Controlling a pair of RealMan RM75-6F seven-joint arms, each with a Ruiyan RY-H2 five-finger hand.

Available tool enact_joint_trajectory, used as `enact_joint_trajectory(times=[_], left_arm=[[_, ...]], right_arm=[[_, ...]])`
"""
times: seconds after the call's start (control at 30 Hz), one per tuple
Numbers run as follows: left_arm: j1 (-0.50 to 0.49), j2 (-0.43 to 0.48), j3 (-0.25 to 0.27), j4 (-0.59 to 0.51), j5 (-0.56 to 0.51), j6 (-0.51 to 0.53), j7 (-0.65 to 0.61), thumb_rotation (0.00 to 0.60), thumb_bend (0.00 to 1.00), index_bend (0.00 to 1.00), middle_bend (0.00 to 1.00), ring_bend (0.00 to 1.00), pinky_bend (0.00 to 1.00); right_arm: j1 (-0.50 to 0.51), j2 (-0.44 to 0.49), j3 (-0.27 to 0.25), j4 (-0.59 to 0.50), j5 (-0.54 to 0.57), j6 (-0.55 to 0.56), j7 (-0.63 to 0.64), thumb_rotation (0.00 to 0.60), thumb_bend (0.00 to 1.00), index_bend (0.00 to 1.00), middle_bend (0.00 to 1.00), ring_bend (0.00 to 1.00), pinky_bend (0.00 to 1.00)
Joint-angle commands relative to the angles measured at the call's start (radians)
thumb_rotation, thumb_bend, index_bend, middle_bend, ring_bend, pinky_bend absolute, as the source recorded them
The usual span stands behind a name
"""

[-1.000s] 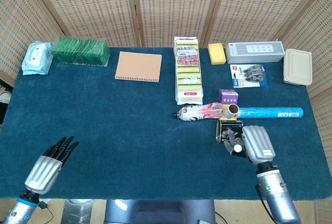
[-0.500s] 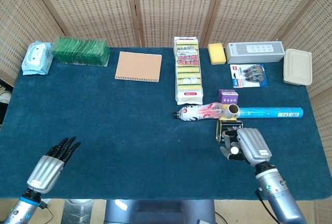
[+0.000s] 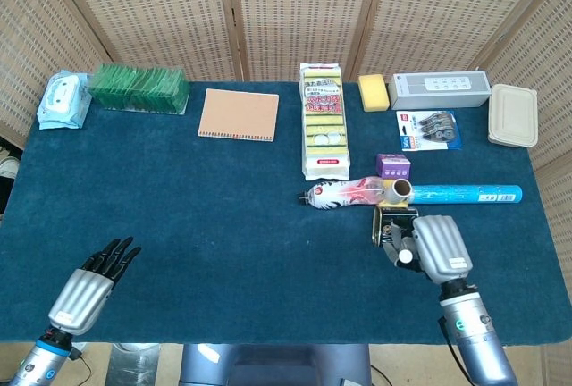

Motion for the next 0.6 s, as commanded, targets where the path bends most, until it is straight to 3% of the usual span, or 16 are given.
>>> enact_joint_trajectory(times=[0.03, 0.27, 0.6], left_arm=[[0.001, -0.015, -0.007, 0.011, -0.003, 0.005, 0.009, 0.600, 0.20, 0.03, 0.02, 0.02, 0.22], [-0.002, -0.024, 0.011, 0.022, 0.015, -0.010, 0.006, 0.600, 0.21, 0.03, 0.02, 0.02, 0.22], [-0.004, -0.037, 0.016, 0.019, 0.002, -0.038, 0.042, 0.600, 0.21, 0.03, 0.02, 0.02, 0.23]], right_arm=[[-0.002, -0.026, 0.019, 0.017, -0.038, 0.032, 0.070, 0.600, 0.44, 0.82, 1.00, 1.00, 0.93], [0.031, -0.061, 0.092, 0.023, 0.036, 0.026, 0.108, 0.600, 0.44, 0.82, 1.00, 1.00, 0.93], [0.100, -0.057, 0.198, 0.061, 0.229, -0.029, 0.134, 0.600, 0.44, 0.82, 1.00, 1.00, 0.93]])
